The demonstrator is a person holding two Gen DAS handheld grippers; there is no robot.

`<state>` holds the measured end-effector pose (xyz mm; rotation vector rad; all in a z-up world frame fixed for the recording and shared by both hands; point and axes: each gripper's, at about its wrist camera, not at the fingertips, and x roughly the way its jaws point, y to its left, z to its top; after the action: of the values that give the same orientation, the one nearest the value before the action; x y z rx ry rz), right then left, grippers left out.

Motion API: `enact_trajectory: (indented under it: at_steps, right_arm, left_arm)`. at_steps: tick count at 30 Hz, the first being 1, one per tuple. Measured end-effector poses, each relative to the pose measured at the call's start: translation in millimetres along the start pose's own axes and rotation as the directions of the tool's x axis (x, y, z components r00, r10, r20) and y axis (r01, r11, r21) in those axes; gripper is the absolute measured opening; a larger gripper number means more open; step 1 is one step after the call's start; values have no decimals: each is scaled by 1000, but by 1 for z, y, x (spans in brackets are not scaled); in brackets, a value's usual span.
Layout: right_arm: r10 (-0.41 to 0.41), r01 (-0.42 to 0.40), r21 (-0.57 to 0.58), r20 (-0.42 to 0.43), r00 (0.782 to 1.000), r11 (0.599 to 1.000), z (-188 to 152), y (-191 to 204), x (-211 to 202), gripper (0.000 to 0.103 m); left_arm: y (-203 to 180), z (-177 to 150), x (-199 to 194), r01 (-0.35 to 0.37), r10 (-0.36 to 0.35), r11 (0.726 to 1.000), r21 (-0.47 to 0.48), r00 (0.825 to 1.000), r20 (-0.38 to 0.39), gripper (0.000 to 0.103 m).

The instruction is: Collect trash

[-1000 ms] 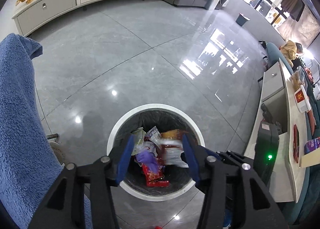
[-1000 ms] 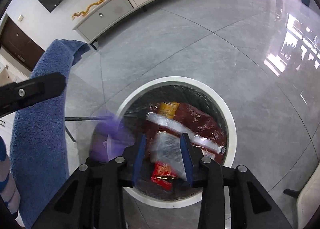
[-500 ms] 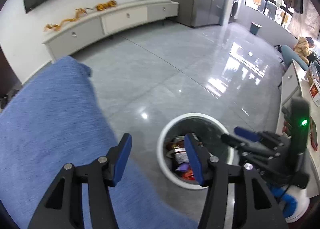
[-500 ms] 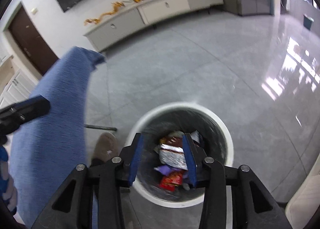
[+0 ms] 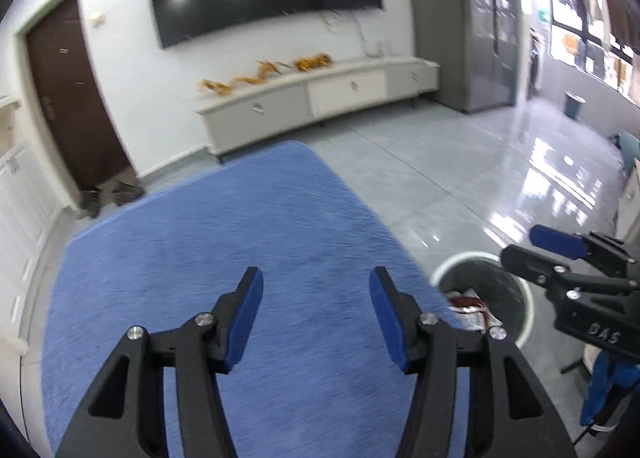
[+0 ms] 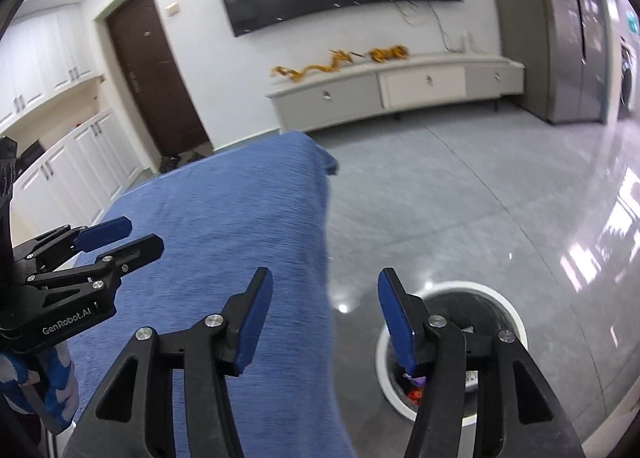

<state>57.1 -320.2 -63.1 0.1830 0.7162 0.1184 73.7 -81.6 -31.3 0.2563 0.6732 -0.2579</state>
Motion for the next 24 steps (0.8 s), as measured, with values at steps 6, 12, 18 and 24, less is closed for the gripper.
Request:
enact_trajectory:
  at_steps: [6, 12, 18, 24]
  right_arm:
    - [15, -13, -53, 40, 999, 999, 3, 37, -15, 64]
    - [-2, 7, -70, 62, 998, 998, -1, 49, -22, 71]
    - [-41, 46, -62, 71, 997, 997, -2, 50, -21, 73]
    - [-70, 76, -70, 83, 994, 995, -3, 50, -18, 75]
  left_arm:
    - [36, -20, -29, -85, 89, 995, -60, 993, 71, 64]
    - [49, -31, -39, -125, 134, 987, -97, 987, 94, 65]
    - [59, -36, -40, -154, 167, 980, -128, 982, 93, 74]
    - [65, -39, -44, -171, 189, 973, -153, 975, 113, 89]
